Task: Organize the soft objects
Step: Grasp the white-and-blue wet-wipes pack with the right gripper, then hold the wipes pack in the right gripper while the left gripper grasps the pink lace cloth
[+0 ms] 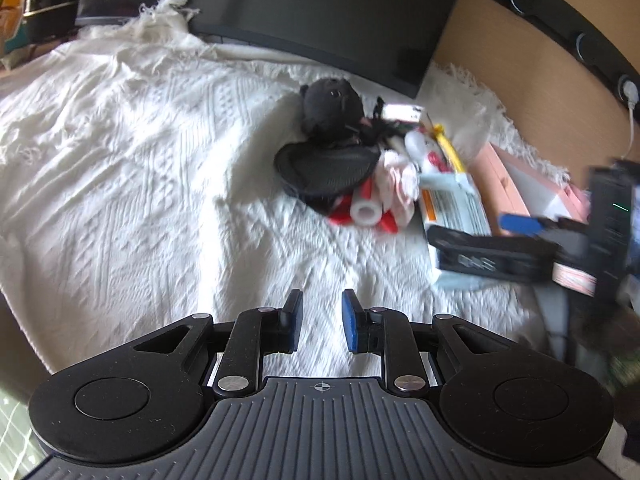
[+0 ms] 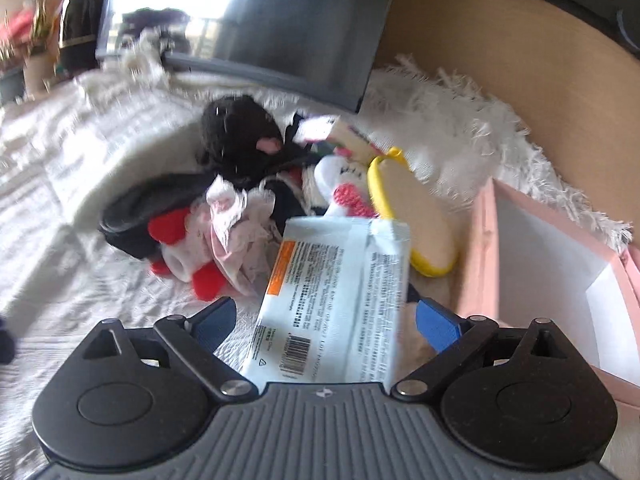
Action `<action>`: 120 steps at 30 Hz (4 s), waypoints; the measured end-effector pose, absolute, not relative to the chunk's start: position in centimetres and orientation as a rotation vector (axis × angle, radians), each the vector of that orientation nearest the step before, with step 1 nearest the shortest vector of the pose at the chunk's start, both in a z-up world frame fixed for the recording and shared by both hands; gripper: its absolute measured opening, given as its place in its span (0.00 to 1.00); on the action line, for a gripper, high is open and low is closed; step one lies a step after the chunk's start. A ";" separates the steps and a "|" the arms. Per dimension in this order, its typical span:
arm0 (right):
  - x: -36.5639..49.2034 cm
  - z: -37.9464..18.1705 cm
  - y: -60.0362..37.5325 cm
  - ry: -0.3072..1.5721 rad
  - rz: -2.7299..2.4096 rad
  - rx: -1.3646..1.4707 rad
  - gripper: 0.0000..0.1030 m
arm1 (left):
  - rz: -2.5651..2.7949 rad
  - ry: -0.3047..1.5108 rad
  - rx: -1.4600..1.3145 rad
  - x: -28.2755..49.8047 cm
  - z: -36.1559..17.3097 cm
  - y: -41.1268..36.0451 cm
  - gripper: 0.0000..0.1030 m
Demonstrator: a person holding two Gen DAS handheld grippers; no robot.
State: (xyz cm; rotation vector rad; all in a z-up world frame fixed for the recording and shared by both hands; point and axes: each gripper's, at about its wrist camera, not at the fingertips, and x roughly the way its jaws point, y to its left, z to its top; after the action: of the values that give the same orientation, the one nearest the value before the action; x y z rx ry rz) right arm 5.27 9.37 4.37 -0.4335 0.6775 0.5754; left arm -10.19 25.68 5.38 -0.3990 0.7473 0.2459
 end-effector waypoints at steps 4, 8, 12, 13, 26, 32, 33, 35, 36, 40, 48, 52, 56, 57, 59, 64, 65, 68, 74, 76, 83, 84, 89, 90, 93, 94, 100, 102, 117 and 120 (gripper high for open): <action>6.1 3.1 8.7 0.765 0.566 -0.403 0.76 | 0.205 0.751 -0.391 -9.7 5.4 25.4 0.22; 5.0 4.5 5.7 0.844 0.609 -0.352 0.75 | 0.127 0.701 -0.320 -6.3 7.1 24.1 0.22; 2.0 6.0 1.3 0.853 0.584 -0.353 0.75 | 0.116 0.633 -0.153 -1.6 8.7 22.2 0.25; 1.1 6.3 0.1 0.856 0.585 -0.353 0.75 | 0.131 0.640 -0.104 -0.2 8.7 22.0 0.25; -0.9 6.2 -8.2 0.879 0.373 -0.267 0.75 | -0.049 0.837 -0.037 7.2 5.6 23.2 0.26; 3.3 5.5 -6.8 0.892 0.380 -0.209 0.75 | -0.080 0.844 -0.056 6.0 5.3 22.3 0.27; 3.9 5.5 -6.3 0.883 0.389 -0.214 0.75 | -0.075 0.844 -0.074 5.6 5.3 22.6 0.27; 5.3 5.5 -4.7 0.864 0.402 -0.237 0.75 | -0.068 0.837 -0.096 4.8 5.5 23.1 0.27; 6.0 5.4 -4.2 0.875 0.409 -0.235 0.75 | -0.067 0.835 -0.101 4.4 5.6 23.3 0.27; 6.4 5.3 -2.8 0.878 0.451 -0.253 0.75 | -0.063 0.819 -0.111 2.7 6.0 24.1 0.27; 0.8 6.9 -5.6 0.876 0.464 -0.278 0.75 | -0.053 0.765 -0.073 2.9 7.6 25.3 0.27; -0.6 6.0 -8.0 0.924 0.415 -0.229 0.75 | 0.008 0.706 -0.133 1.8 8.8 27.7 0.27; -1.1 5.1 -8.5 0.945 0.383 -0.218 0.80 | 0.011 0.689 -0.162 1.3 9.4 28.9 0.27; -1.2 5.0 -8.5 0.941 0.379 -0.225 0.81 | -0.020 0.688 -0.130 1.5 9.5 28.2 0.27; -1.2 4.8 -8.3 0.935 0.375 -0.236 0.83 | -0.090 0.693 -0.039 2.0 9.6 26.1 0.27; -1.2 4.5 -8.7 0.924 0.362 -0.217 0.90 | -0.112 0.749 0.080 5.1 7.5 22.7 0.30; -1.1 4.4 -8.8 0.924 0.360 -0.209 0.91 | -0.100 0.761 0.066 5.7 7.0 23.0 0.29; -1.1 4.1 -9.4 0.923 0.353 -0.186 0.95 | -0.148 0.832 0.012 6.9 5.6 23.6 0.29; -1.5 3.9 -9.4 0.898 0.353 -0.184 0.99 | -0.195 0.874 0.119 6.6 3.9 21.5 0.32; -1.5 3.8 -9.5 0.895 0.348 -0.177 1.00 | -0.149 0.878 0.080 7.2 3.6 22.1 0.30; -1.4 3.9 -9.4 0.905 0.349 -0.183 1.00 | -0.141 0.849 0.003 8.6 2.7 23.5 0.30; -1.3 4.0 -9.4 0.912 0.367 -0.193 1.00 | -0.141 0.849 0.002 8.7 2.6 23.4 0.30; -0.5 4.9 -9.5 0.909 0.404 -0.164 0.92 | -0.143 0.855 0.050 7.6 2.9 22.7 0.24; -0.4 5.0 -9.5 0.907 0.412 -0.159 0.91 | -0.141 0.854 0.054 7.3 2.9 22.5 0.23; 0.0 4.9 -8.8 0.921 0.438 -0.194 0.78 | -0.149 0.849 0.019 5.9 3.1 22.4 0.18; 0.1 4.9 -8.6 0.917 0.441 -0.211 0.76 | -0.154 0.851 -0.008 5.3 3.2 22.6 0.16; 0.4 6.4 -10.0 0.918 0.474 -0.192 0.74 | -0.174 0.837 -0.043 2.0 4.2 21.5 0.13; 0.4 6.9 -10.6 0.906 0.477 -0.193 0.74 | -0.161 0.815 -0.036 1.4 4.7 21.2 0.13; 0.6 4.5 -10.4 0.905 0.422 -0.154 0.82 | -0.269 0.932 -0.050 9.0 4.1 22.3 0.28; 0.3 4.2 -10.0 0.896 0.429 -0.188 0.84 | -0.373 0.954 0.030 7.7 3.3 20.5 0.43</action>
State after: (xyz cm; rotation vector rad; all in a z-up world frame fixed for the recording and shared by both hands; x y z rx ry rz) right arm 0.31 -10.04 4.23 -0.1882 0.8962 0.4289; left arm 7.70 20.55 3.28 0.0297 0.9535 -0.3731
